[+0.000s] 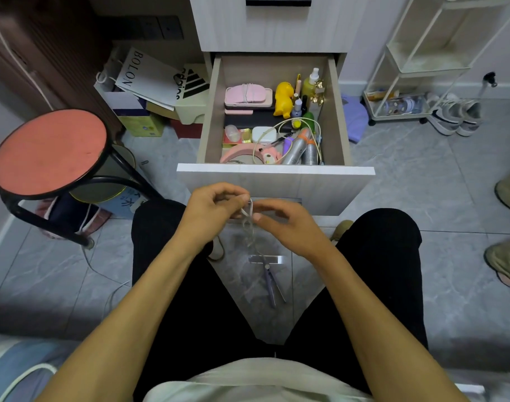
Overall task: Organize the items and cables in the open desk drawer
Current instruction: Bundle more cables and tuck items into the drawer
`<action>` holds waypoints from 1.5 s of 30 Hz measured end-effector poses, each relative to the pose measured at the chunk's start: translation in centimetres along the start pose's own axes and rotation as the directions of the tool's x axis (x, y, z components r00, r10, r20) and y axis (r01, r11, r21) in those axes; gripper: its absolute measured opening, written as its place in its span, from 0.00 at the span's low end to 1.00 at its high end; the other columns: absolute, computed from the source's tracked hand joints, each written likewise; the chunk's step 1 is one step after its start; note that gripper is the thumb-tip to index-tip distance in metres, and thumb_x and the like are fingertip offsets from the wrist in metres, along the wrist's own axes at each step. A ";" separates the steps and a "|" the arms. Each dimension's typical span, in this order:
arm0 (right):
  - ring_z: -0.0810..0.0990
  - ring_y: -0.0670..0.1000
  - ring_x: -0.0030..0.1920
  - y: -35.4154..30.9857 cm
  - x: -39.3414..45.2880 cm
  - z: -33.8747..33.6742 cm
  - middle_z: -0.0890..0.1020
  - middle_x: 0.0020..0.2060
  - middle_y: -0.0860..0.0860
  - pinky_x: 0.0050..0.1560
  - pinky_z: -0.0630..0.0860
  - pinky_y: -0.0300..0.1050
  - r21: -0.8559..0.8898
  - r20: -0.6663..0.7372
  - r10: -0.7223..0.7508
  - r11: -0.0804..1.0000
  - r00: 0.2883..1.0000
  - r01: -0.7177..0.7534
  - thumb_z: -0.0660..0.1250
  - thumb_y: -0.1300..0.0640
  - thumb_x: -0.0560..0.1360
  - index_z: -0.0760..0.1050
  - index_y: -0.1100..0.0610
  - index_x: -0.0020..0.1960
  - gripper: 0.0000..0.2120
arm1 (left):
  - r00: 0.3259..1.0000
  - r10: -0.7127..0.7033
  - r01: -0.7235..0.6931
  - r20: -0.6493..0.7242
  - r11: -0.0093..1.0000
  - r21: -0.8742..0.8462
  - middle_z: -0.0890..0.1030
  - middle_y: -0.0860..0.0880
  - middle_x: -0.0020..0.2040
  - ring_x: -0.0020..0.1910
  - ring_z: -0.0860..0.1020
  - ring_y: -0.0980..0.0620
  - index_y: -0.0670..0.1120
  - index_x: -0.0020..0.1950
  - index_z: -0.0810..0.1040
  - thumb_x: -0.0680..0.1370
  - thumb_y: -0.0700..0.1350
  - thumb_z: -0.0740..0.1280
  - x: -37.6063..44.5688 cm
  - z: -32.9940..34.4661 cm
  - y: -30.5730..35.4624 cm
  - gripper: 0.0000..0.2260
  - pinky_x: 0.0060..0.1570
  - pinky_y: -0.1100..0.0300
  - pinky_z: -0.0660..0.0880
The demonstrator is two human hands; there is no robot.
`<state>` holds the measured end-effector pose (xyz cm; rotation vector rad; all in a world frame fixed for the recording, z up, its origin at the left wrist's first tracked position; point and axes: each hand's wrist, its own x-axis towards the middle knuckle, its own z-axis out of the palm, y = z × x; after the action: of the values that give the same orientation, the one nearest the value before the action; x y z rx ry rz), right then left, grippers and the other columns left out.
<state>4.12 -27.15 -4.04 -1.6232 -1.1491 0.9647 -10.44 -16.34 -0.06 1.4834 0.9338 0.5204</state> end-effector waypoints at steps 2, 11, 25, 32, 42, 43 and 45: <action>0.81 0.43 0.53 -0.7 0.3 0.2 0.85 0.50 0.46 0.58 0.75 0.37 0.056 0.020 -0.028 0.998 0.999 0.027 0.69 0.56 0.76 0.82 0.55 0.56 0.09 | 0.999 0.004 -0.005 0.043 1.000 0.005 0.84 0.47 0.37 0.38 0.82 0.54 0.44 0.44 0.83 0.76 0.36 0.70 -0.1 -0.1 0.3 0.05 0.43 0.64 0.78; 0.83 0.49 0.40 -0.9 0.4 0.1 0.83 0.34 0.49 0.51 0.78 0.47 0.108 0.067 0.117 0.986 0.991 -0.124 0.60 0.59 0.81 0.74 0.57 0.47 0.06 | 0.995 -0.054 0.048 0.082 0.996 0.075 0.78 0.54 0.30 0.29 0.73 0.56 0.46 0.46 0.83 0.77 0.39 0.70 0.6 -0.9 -0.7 0.03 0.33 0.64 0.72; 0.69 0.41 0.26 -0.3 -0.8 -2.0 0.75 0.29 0.49 0.32 0.68 0.33 -0.135 -0.026 0.177 0.975 0.984 -0.179 0.65 0.52 0.79 0.79 0.58 0.42 0.12 | 0.999 -0.023 0.011 0.030 0.939 0.345 0.73 0.55 0.28 0.30 0.70 0.55 0.53 0.37 0.81 0.79 0.46 0.67 2.2 -1.2 -3.2 0.11 0.36 0.58 0.70; 0.74 0.39 0.29 -0.4 -1.0 -2.0 0.78 0.30 0.48 0.35 0.70 0.33 -0.187 -0.048 0.142 0.971 0.989 -0.149 0.64 0.54 0.80 0.79 0.57 0.42 0.11 | 0.964 -0.150 0.033 0.220 0.887 0.461 0.77 0.57 0.29 0.29 0.73 0.62 0.48 0.41 0.82 0.79 0.51 0.68 1.3 -0.9 -2.9 0.10 0.38 0.62 0.70; 0.73 0.44 0.32 -1.5 -0.7 -2.4 0.78 0.29 0.49 0.36 0.69 0.36 -0.218 -0.190 0.042 0.972 0.981 -0.084 0.64 0.57 0.79 0.80 0.57 0.41 0.10 | 0.945 -0.101 -0.067 0.312 0.872 0.485 0.83 0.53 0.33 0.35 0.80 0.56 0.50 0.37 0.81 0.81 0.50 0.65 1.7 -1.2 -4.1 0.13 0.47 0.54 0.76; 0.73 0.44 0.32 -1.4 -0.6 -2.4 0.77 0.29 0.47 0.36 0.69 0.38 -0.264 -0.192 0.059 0.958 0.980 -0.109 0.64 0.57 0.79 0.79 0.59 0.41 0.11 | 0.953 -0.106 -0.065 0.285 0.844 0.532 0.83 0.53 0.33 0.35 0.80 0.55 0.50 0.37 0.80 0.81 0.50 0.64 1.8 -1.5 -4.6 0.14 0.48 0.52 0.77; 0.72 0.46 0.32 -1.4 -0.4 -2.0 0.76 0.30 0.49 0.37 0.69 0.41 -0.319 -0.134 0.104 0.937 0.986 -0.142 0.63 0.56 0.79 0.79 0.62 0.41 0.13 | 0.973 -0.056 -0.073 0.223 0.845 0.529 0.81 0.55 0.32 0.33 0.78 0.57 0.51 0.36 0.78 0.81 0.51 0.63 1.9 -1.6 -4.6 0.14 0.46 0.53 0.77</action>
<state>5.52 -27.81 -2.08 -2.0113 -1.1851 0.7734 -11.78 -14.16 -4.68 2.0044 0.9275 0.0766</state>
